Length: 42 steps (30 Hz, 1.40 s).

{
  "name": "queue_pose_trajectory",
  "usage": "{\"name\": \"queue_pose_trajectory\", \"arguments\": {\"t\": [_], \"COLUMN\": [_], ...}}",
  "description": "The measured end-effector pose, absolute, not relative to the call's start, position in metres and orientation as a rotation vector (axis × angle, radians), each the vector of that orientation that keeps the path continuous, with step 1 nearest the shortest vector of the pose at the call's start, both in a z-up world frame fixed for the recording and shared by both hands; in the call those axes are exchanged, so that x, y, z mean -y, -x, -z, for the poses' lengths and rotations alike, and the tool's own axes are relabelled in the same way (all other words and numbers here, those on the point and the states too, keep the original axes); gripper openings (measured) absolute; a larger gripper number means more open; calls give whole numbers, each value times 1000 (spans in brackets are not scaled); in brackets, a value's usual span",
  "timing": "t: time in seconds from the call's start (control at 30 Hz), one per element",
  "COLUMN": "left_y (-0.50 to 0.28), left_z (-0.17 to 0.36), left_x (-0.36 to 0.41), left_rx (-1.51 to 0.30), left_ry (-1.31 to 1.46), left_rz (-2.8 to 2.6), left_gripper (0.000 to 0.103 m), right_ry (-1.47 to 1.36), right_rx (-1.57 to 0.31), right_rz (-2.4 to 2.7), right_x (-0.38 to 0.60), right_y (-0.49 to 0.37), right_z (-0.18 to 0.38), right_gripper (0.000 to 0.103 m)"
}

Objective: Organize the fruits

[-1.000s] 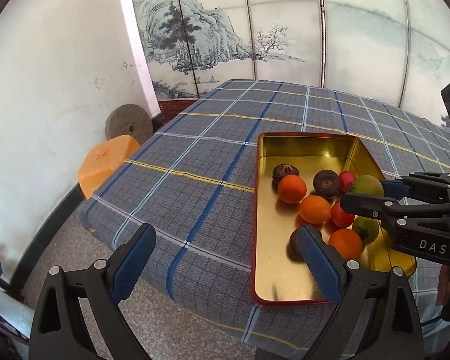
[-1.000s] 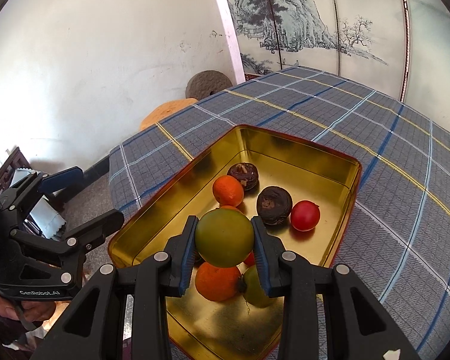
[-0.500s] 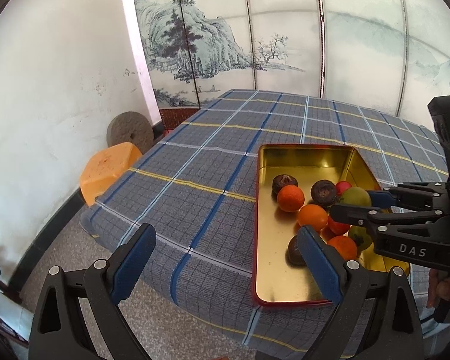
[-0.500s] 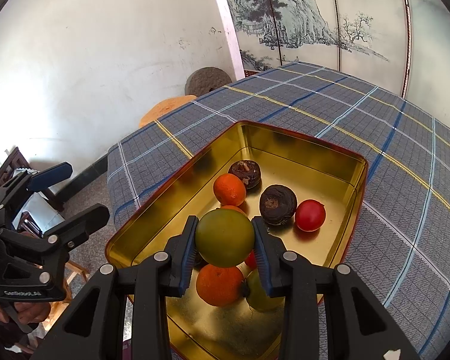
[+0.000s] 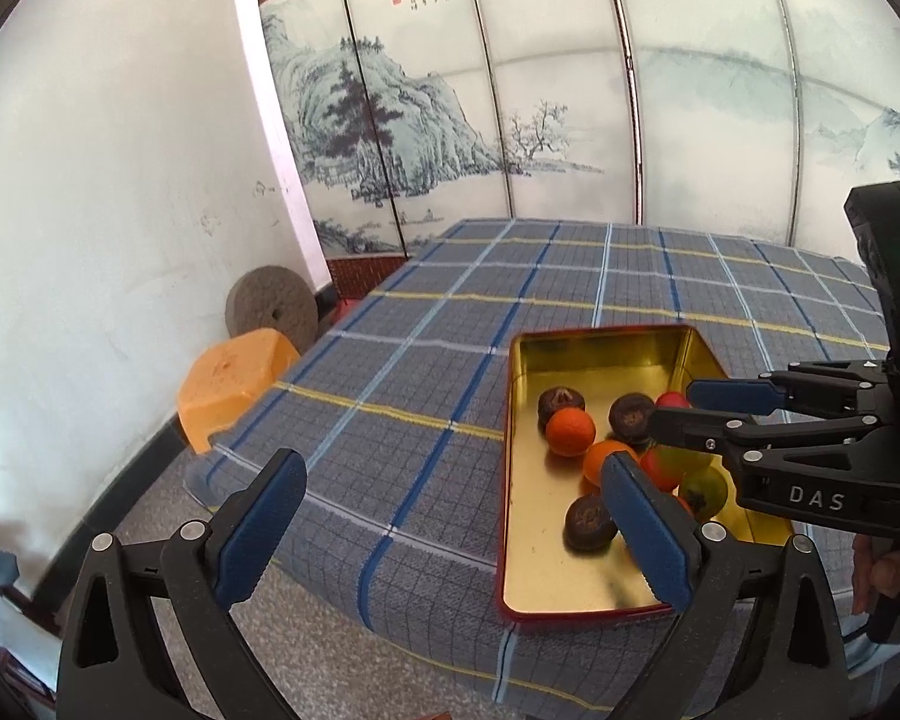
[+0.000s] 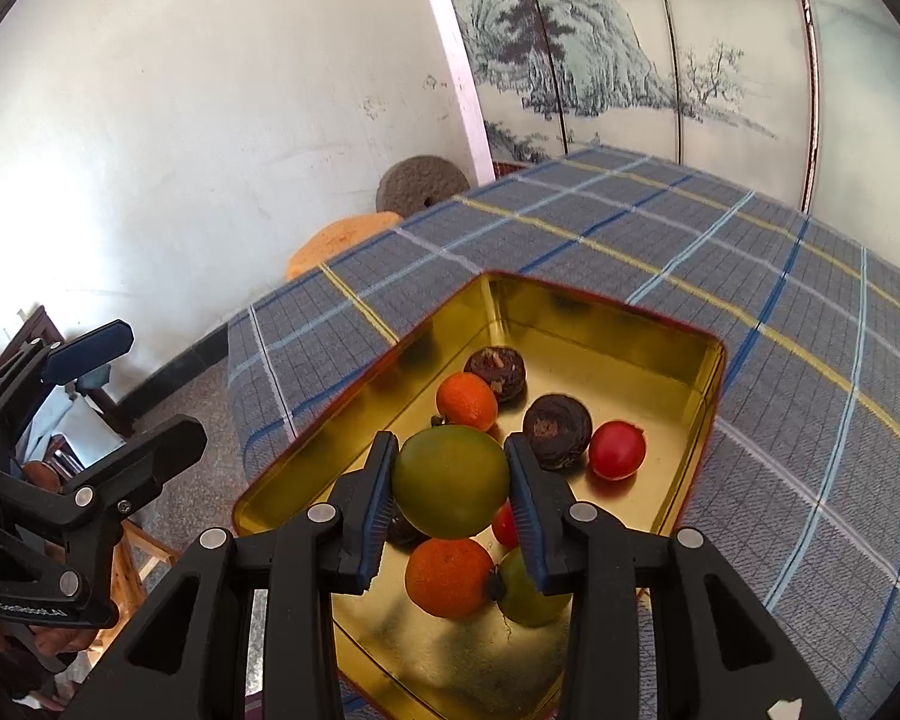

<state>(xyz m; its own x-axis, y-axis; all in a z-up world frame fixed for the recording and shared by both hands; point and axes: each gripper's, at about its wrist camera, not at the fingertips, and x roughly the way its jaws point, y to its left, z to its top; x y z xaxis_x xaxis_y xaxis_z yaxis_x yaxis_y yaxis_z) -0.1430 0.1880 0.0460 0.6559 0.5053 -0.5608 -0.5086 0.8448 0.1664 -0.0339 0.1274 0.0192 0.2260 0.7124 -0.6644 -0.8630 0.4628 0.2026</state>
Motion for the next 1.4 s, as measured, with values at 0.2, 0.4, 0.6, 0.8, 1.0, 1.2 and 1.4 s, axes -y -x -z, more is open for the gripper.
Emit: {"name": "queue_pose_trajectory", "arguments": {"t": [0.2, 0.4, 0.6, 0.8, 1.0, 1.2, 1.4], "left_y": [150, 167, 182, 197, 208, 217, 221], "left_z": [-60, -82, -105, -124, -140, -149, -154], "left_x": [-180, -172, -157, -145, -133, -121, -114], "left_rx": [-594, -510, -438, -387, -357, -342, -342], "left_ry": [4, 7, -3, 19, 18, 22, 24], "left_rz": [-579, -587, -591, -579, -550, -520, -501], "left_gripper": [100, 103, 103, 103, 103, 103, 103], "right_ry": [204, 216, 191, 171, 170, 174, 174], "right_rx": [-683, -558, -484, -433, -379, -354, -354], "right_rz": [-1105, -1065, -1021, -997, -983, -972, -962], "right_x": [-115, -88, -57, -32, -15, -4, 4], "right_y": [43, 65, 79, 94, 109, 119, 123], "right_z": [-47, -74, -93, -109, -123, -129, -129], "right_gripper": [46, 72, 82, 87, 92, 95, 95]}}
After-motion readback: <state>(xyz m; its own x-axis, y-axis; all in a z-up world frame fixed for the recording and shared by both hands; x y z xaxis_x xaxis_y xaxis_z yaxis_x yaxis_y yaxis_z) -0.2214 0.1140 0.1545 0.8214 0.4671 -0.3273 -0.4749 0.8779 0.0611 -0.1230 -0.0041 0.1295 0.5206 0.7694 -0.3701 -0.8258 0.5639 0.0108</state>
